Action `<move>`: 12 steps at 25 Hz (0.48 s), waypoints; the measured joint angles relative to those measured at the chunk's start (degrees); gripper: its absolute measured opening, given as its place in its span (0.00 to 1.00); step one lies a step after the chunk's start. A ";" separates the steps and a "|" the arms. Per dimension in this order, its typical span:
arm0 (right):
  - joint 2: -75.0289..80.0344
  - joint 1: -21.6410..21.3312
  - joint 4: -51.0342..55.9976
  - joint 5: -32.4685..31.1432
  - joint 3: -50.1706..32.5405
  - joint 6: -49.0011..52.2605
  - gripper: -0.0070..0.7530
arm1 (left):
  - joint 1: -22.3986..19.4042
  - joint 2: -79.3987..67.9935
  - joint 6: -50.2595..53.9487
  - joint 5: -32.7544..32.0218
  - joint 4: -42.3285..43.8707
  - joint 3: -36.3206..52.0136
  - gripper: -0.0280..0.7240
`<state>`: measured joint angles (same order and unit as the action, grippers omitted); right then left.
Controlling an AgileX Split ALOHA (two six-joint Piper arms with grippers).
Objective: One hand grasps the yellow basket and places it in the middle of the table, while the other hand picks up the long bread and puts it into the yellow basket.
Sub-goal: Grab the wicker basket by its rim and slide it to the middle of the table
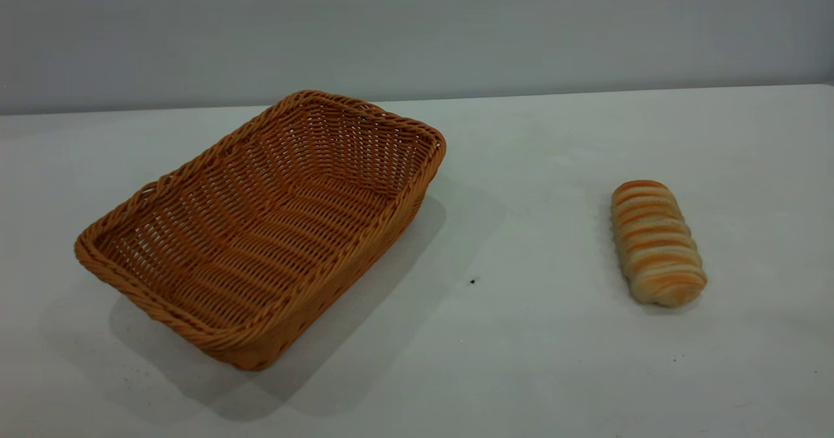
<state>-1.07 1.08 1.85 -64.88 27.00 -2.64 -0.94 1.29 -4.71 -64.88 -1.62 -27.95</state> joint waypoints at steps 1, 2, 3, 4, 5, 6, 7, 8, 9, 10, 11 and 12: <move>0.00 0.00 -0.10 0.00 0.00 0.00 0.71 | 0.00 0.00 0.00 0.00 0.00 0.00 0.81; 0.00 0.00 -0.15 0.00 0.00 0.06 0.70 | 0.00 0.00 0.05 0.00 0.00 0.00 0.81; 0.00 0.00 -0.08 0.00 0.00 0.17 0.70 | 0.00 0.00 0.10 0.00 0.00 0.00 0.81; 0.00 0.00 0.10 0.06 0.07 0.17 0.69 | 0.00 0.00 0.28 0.06 0.00 -0.20 0.81; 0.00 0.00 0.30 0.35 0.28 0.17 0.69 | 0.00 -0.23 0.61 0.06 0.27 -0.73 0.81; 0.00 0.00 0.45 1.00 0.76 0.17 0.69 | 0.00 -1.09 1.20 0.01 0.74 -1.88 0.81; 0.00 0.00 0.58 1.72 1.48 0.17 0.69 | 0.00 -2.77 2.08 -0.07 1.62 -3.40 0.81; 0.48 0.00 0.75 2.82 2.19 -0.02 0.69 | 0.00 -5.21 3.00 -0.23 1.62 -5.12 0.81; 1.65 0.00 1.05 3.76 3.19 -0.45 0.69 | 0.00 -7.56 4.02 -0.42 1.62 -6.62 0.81; 4.08 0.00 1.53 4.89 4.07 -0.98 0.69 | 0.00 -10.73 5.30 -0.43 1.62 -8.32 0.81; 7.32 0.00 1.91 5.97 4.72 -1.61 0.69 | 0.00 -14.07 6.13 -0.36 1.62 -9.92 0.81; 10.33 0.00 2.41 7.39 5.17 -2.33 0.69 | 0.00 -16.89 6.63 -0.09 1.03 -11.30 0.81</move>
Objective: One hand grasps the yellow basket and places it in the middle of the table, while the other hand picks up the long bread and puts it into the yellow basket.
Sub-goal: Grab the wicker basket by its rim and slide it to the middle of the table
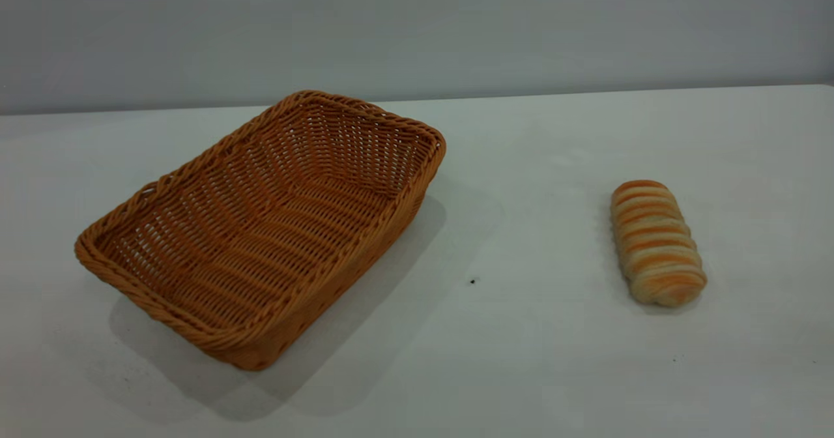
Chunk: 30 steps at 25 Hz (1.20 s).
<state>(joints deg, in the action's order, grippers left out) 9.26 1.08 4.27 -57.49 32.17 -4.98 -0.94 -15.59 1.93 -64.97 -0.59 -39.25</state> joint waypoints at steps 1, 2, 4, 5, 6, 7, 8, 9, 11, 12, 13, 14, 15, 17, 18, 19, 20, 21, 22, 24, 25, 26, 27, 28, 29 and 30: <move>3.85 0.00 0.78 1.65 0.23 -1.12 0.69 | 0.00 -3.40 0.49 0.64 -0.82 -0.88 0.81; 7.74 0.00 2.04 3.49 0.34 -2.65 0.69 | 0.00 -6.71 0.96 1.63 -1.98 -1.68 0.81; 14.84 0.00 5.45 7.65 0.35 -6.58 0.69 | 0.00 -12.49 2.17 3.97 -4.26 -2.28 0.81; 18.57 0.00 8.00 10.24 0.35 -8.98 0.69 | 0.00 -15.50 3.23 5.46 -5.37 -2.28 0.81; 22.16 0.00 10.51 12.50 0.35 -11.52 0.69 | 0.00 -18.53 4.57 6.78 -6.20 -2.28 0.81; 25.61 0.00 13.73 15.14 0.35 -13.78 0.69 | 0.00 -21.07 5.80 8.02 -6.68 -2.28 0.81; 28.36 0.00 17.01 17.64 0.35 -16.68 0.69 | 0.00 -24.17 7.33 9.53 -7.15 -2.28 0.81; 31.54 0.00 20.27 19.97 0.35 -19.74 0.69 | 0.00 -27.27 8.73 11.08 -7.57 -2.28 0.81; 37.00 0.00 26.40 23.84 0.35 -25.66 0.69 | 0.01 -32.97 10.46 14.46 -7.98 -2.28 0.81; 39.91 0.00 29.94 25.20 0.55 -29.20 0.69 | 0.06 -36.12 11.02 16.49 -8.31 -2.28 0.81; 42.67 0.07 33.08 25.96 0.99 -32.83 0.69 | 0.06 -39.32 11.42 18.11 -8.90 -2.28 0.81; 45.30 0.59 36.91 26.69 1.43 -35.80 0.69 | 0.06 -42.61 11.70 19.84 -9.59 -2.28 0.81; 47.42 1.26 40.65 27.31 2.14 -39.19 0.69 | 0.07 -45.35 11.76 21.34 -10.72 -2.28 0.81; 52.38 3.87 47.31 28.96 3.71 -45.17 0.68 | 0.20 -51.98 11.81 24.33 -12.74 -2.22 0.81; 54.43 5.55 50.55 30.05 4.46 -47.35 0.68 | 0.48 -54.72 11.81 25.72 -13.56 -2.22 0.81; 56.86 7.07 53.40 31.17 5.33 -49.73 0.67 | 0.88 -57.99 11.81 27.45 -14.37 -2.22 0.81; 59.21 8.84 55.75 31.90 6.23 -51.84 0.67 | 1.62 -61.19 11.81 29.35 -15.29 -2.22 0.81; 61.44 10.56 57.33 32.59 6.98 -53.39 0.67 | 2.57 -64.31 11.81 31.27 -16.08 -2.22 0.81; 63.20 11.87 58.79 32.95 7.94 -54.96 0.67 | 3.44 -66.81 11.87 32.85 -17.18 -2.22 0.81; 66.84 14.29 60.67 33.29 9.48 -57.07 0.67 | 5.20 -72.31 12.42 36.49 -19.37 -2.22 0.81; 68.36 15.04 61.23 33.41 9.96 -57.69 0.67 | 5.66 -74.34 12.61 37.84 -20.50 -2.22 0.81; 69.44 15.40 61.65 33.62 10.34 -58.29 0.67 | 5.82 -76.54 12.80 38.97 -21.43 -2.22 0.81; 70.53 15.50 62.00 33.82 10.46 -58.75 0.67 | 5.82 -78.48 13.11 39.98 -22.11 -2.22 0.81; 71.41 15.54 62.17 34.07 10.46 -59.06 0.67 | 5.82 -80.24 13.44 41.04 -22.48 -2.22 0.81; 72.00 15.54 62.23 34.60 10.46 -59.38 0.67 | 5.82 -81.61 13.74 42.23 -22.80 -2.22 0.81; 72.51 15.54 62.52 35.16 10.46 -59.70 0.67 | 5.97 -83.16 13.85 43.59 -23.58 -2.22 0.81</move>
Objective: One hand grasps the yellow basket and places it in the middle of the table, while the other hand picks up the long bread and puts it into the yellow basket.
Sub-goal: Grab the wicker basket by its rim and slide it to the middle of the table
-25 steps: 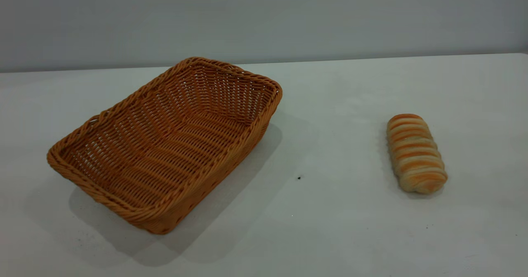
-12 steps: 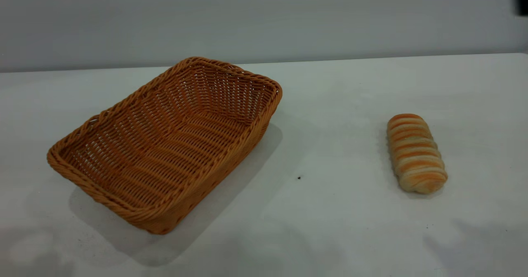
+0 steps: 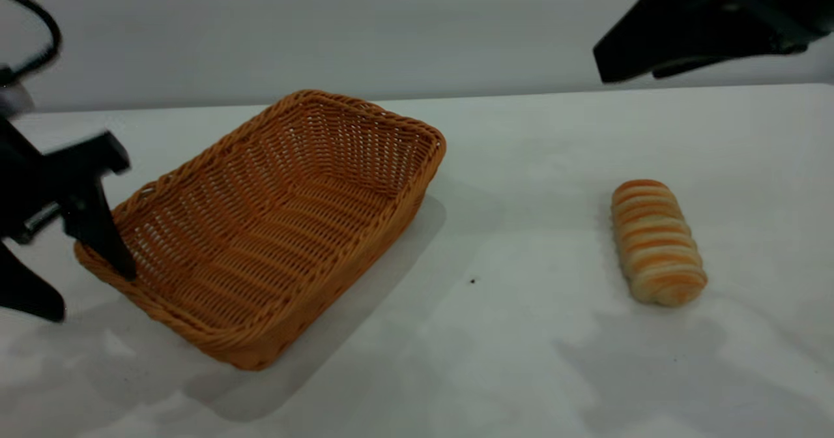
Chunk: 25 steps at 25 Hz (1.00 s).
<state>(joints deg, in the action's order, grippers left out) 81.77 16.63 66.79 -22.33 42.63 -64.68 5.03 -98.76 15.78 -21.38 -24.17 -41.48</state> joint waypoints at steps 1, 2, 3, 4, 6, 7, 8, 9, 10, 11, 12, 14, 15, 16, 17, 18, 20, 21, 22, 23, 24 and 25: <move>0.39 0.00 0.18 0.34 0.00 -0.35 0.67 | 0.33 -1.44 0.11 1.28 -1.16 -0.06 0.81; 0.59 0.00 0.39 0.55 0.06 -0.48 0.67 | 0.83 -2.74 0.11 2.96 -2.48 -0.06 0.81; 0.72 0.00 0.51 0.55 0.13 -0.59 0.67 | 1.33 -3.67 0.11 4.67 -3.92 -0.06 0.81; 0.84 0.00 0.56 0.61 0.20 -0.63 0.67 | 2.04 -4.60 0.11 6.38 -5.28 -0.06 0.81; 0.90 0.00 0.56 0.65 0.32 -0.65 0.67 | 3.47 -5.81 0.11 9.12 -6.80 -0.06 0.81; 0.90 0.00 0.58 0.72 0.32 -0.70 0.67 | 3.95 -6.36 0.11 9.98 -7.32 -0.06 0.81; 0.90 0.00 0.66 0.78 0.32 -0.76 0.67 | 4.40 -6.92 0.11 10.62 -7.91 -0.06 0.81; 0.90 0.00 0.66 0.78 0.32 -0.76 0.67 | 4.79 -7.64 0.11 10.90 -8.34 -0.06 0.81; 0.90 0.00 0.70 0.95 0.32 -0.76 0.67 | 5.02 -8.31 0.11 11.36 -8.66 -0.06 0.81; 0.90 0.00 0.70 1.00 0.32 -0.76 0.67 | 5.42 -9.28 0.18 12.09 -9.13 -0.06 0.81; 0.90 0.00 0.73 1.12 0.32 -0.76 0.67 | 5.84 -10.38 0.24 13.34 -9.72 -0.06 0.81; 0.90 0.00 0.77 1.44 0.32 -0.76 0.67 | 6.83 -12.58 0.29 16.58 -12.08 -0.06 0.78; 0.90 0.00 0.79 1.54 0.32 -0.76 0.67 | 7.40 -13.66 0.29 18.10 -13.79 -0.10 0.76; 0.90 0.00 0.79 1.56 0.32 -0.76 0.67 | 7.91 -14.54 0.40 19.85 -15.30 -0.10 0.71; 0.90 0.00 0.79 1.58 0.32 -0.76 0.67 | 8.25 -15.00 0.42 20.75 -17.07 -0.10 0.66; 0.90 0.00 0.79 1.63 0.32 -0.76 0.67 | 8.40 -15.33 0.41 21.38 -18.72 -0.10 0.56; 0.90 0.00 0.84 1.62 0.32 -0.29 0.67 | 8.40 -15.51 0.43 21.85 -20.97 -0.10 0.34; 0.90 -0.05 0.90 1.85 0.32 0.29 0.67 | 8.40 -15.51 1.08 22.52 -22.24 -0.10 0.22; 0.90 -0.11 0.95 2.01 0.32 1.33 0.67 | 8.40 -15.44 1.21 23.07 -22.64 -0.17 0.16; 0.90 -0.40 0.90 2.01 0.32 2.25 0.67 | 8.40 -15.19 0.33 23.08 -22.24 -0.17 0.17; 1.03 -0.95 0.64 1.96 0.32 3.35 0.67 | 8.44 -14.87 0.18 22.51 -22.31 -0.17 0.17; 1.35 -1.61 0.26 1.91 0.32 4.37 0.67 | 8.44 -14.34 -0.53 22.29 -22.10 -0.17 0.17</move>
<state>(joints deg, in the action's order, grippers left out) 83.12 15.01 67.05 -20.43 42.96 -60.31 13.48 -113.10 15.25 0.91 -46.27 -41.65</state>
